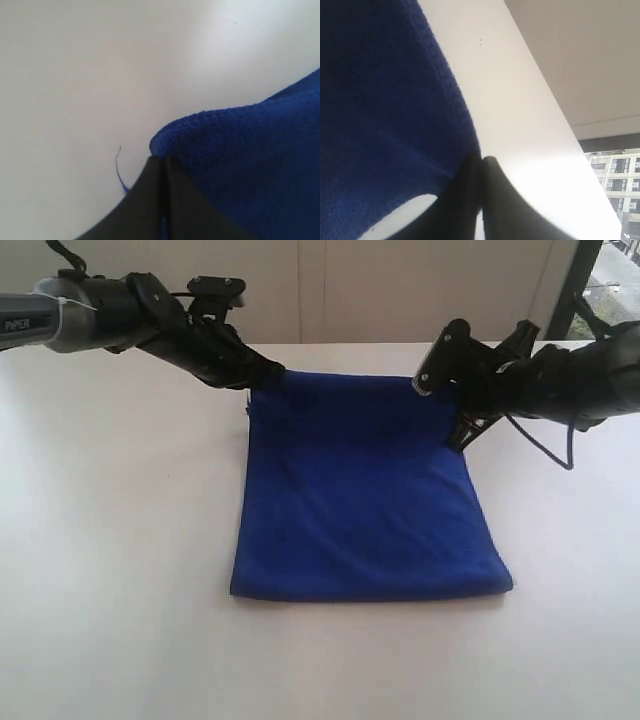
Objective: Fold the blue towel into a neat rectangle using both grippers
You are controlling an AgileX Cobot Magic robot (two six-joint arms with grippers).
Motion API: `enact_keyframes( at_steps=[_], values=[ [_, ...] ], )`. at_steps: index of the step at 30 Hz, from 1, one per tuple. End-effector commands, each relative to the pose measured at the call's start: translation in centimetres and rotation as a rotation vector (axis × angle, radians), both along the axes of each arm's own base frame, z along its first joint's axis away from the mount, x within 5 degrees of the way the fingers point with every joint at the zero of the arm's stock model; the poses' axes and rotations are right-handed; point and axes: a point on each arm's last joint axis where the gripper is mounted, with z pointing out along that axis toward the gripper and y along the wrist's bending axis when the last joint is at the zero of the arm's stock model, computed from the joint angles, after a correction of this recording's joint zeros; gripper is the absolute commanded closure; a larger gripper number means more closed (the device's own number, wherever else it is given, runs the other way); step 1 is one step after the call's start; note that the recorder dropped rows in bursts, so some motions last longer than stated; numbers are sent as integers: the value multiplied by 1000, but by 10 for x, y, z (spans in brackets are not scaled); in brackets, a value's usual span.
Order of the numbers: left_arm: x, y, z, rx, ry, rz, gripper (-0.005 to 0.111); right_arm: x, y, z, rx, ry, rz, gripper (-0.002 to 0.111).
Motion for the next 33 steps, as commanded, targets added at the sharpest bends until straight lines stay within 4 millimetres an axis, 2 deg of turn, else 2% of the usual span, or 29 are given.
enact_keyframes(
  at_steps=[1, 5, 11, 22, 25, 29, 33],
  values=[
    [3, 1, -1, -18, -8, 24, 107, 8, 0, -6, -16, -22, -5, 108],
    [5, 2, -1, -21, -28, 36, 107, 11, -1, -11, -23, -34, -13, 108],
    [7, 2, -14, -12, -10, 41, 107, 18, 2, -21, -22, -27, -11, 108],
    [10, 1, -32, -12, 23, 60, 107, 21, 2, -24, -13, -36, -21, 108],
    [10, 1, -32, -21, 25, 72, 107, 21, 2, -24, 15, -46, -43, 101],
    [11, 1, -31, -22, 13, 78, 107, 22, 2, -23, 38, -58, -63, 85],
    [11, 2, -31, -23, 12, 79, 106, 22, 1, -22, 35, -70, -65, 74]
  ],
)
